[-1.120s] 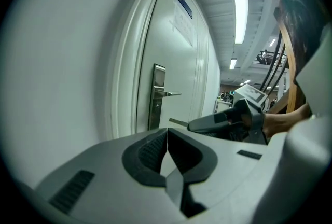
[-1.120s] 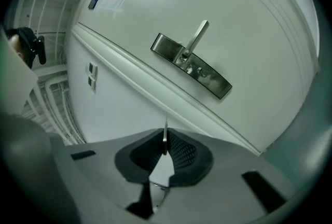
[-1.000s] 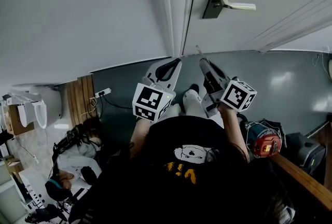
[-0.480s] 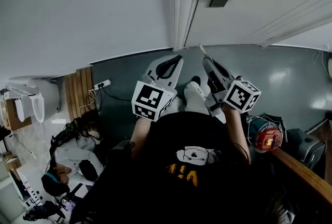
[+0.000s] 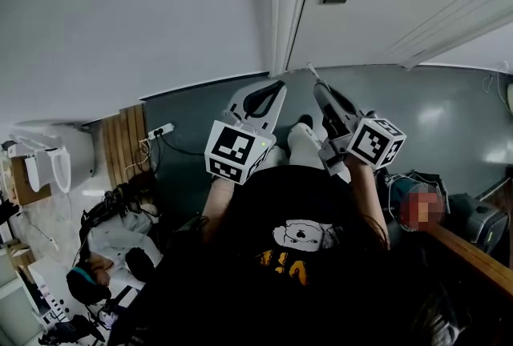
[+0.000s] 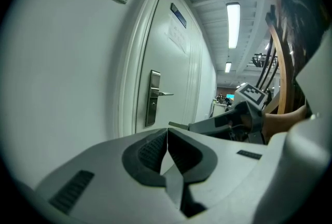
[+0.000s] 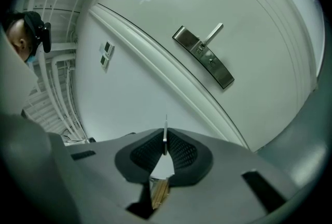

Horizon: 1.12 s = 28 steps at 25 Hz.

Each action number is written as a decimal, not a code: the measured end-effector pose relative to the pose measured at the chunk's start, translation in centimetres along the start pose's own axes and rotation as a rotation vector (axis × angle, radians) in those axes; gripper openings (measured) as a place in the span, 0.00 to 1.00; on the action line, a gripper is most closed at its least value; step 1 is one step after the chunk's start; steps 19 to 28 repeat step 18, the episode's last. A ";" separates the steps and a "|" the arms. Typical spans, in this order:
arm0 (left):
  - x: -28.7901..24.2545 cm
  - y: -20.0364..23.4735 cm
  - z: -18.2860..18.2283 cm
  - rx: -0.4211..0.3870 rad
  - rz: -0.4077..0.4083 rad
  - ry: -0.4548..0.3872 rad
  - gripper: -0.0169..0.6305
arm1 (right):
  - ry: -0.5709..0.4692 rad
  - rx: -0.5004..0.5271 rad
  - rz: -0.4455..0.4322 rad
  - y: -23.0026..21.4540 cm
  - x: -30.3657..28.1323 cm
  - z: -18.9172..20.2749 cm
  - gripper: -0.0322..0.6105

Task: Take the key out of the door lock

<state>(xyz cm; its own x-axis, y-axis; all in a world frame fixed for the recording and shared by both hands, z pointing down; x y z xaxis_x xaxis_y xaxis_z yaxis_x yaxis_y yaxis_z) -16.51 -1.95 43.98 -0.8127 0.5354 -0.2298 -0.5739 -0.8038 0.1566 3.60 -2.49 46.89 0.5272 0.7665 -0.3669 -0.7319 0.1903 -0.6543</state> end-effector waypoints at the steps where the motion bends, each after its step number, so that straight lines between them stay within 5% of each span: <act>1: 0.1 -0.1 0.0 -0.002 0.002 -0.002 0.04 | 0.000 0.001 0.002 0.0 0.0 0.1 0.08; 28: 0.8 -2.0 0.8 -0.010 0.035 0.001 0.04 | -0.010 0.020 0.032 -0.7 1.4 -0.2 0.08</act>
Point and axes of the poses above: the fingertips, and each gripper's own axes: x backward along the fingers, y to its left, z out of its underside, the point moved 9 cm from there along x, backward along the fingers, and after that the axes turned 12 degrees about z, right-handed, at the moved point
